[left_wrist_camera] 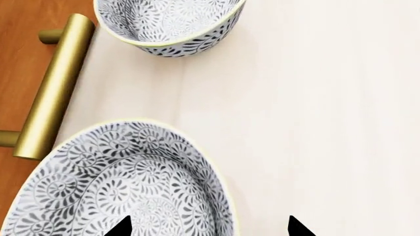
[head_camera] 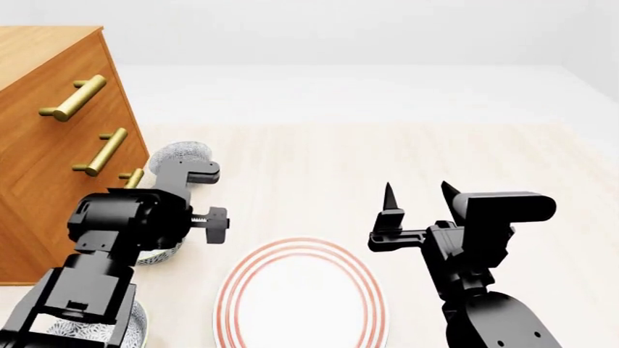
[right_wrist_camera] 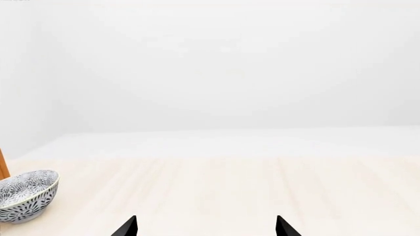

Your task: Put the bowl in the middle on the plate.

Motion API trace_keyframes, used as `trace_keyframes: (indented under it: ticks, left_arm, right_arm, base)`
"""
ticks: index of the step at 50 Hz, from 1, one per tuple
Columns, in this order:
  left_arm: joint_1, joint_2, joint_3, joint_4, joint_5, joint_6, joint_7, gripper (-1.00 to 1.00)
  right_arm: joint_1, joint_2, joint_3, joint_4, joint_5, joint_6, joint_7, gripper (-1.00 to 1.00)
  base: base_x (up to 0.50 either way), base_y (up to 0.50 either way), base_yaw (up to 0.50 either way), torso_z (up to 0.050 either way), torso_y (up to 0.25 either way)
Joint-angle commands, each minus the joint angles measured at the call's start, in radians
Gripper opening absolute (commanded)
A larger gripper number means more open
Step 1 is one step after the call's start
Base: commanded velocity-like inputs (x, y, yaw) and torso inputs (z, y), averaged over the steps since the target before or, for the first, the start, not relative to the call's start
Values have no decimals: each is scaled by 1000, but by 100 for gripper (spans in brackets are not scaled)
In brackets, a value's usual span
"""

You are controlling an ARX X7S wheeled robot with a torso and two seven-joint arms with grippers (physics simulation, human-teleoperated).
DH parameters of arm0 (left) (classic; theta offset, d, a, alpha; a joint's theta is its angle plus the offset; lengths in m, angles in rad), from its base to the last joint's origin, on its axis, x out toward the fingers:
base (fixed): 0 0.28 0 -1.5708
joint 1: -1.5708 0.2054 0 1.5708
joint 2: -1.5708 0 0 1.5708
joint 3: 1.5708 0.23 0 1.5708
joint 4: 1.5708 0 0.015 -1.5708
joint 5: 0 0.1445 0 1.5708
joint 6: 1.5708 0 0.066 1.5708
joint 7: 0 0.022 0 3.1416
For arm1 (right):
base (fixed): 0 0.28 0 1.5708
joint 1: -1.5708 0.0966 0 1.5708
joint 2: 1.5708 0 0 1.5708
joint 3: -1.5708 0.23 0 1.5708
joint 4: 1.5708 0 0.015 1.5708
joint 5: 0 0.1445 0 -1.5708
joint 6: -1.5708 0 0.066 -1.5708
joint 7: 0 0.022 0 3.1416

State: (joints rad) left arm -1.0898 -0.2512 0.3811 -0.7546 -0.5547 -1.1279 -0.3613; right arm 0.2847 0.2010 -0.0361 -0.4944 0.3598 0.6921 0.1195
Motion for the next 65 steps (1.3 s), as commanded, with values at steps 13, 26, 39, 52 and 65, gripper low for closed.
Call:
trace_keyframes:
  ticks: [13,26,39,52,65]
  left_arm:
    - [-6,40,72,-239,60,142,92,-100]
    - [24,16,58,-100,33,78,57,-100]
    - [109,-59,-5,358,-71,-86,-19,-100]
    - [141,-107,-60,721,-175,-170,-55,-100]
    - [304,-218,218,1327,-228,-191,-30,-100]
  right_arm:
    - [-20,10,0,-14,15,-13,12,100]
    - [-26,15,-1,-13,23,-23,16,100]
    - [-19,19,-3,-21,33,-20,25,100]
    - [-21,22,-7,-15,37,-37,25,100]
    - [-17,29,4,-21,46,-40,37,100]
  base:
    - [0,0,0,0,0]
    - [0,0,0,0,0]
    - [0,0,0,0,0]
    - [0,0,0,0,0]
    - [0,0,0,0,0]
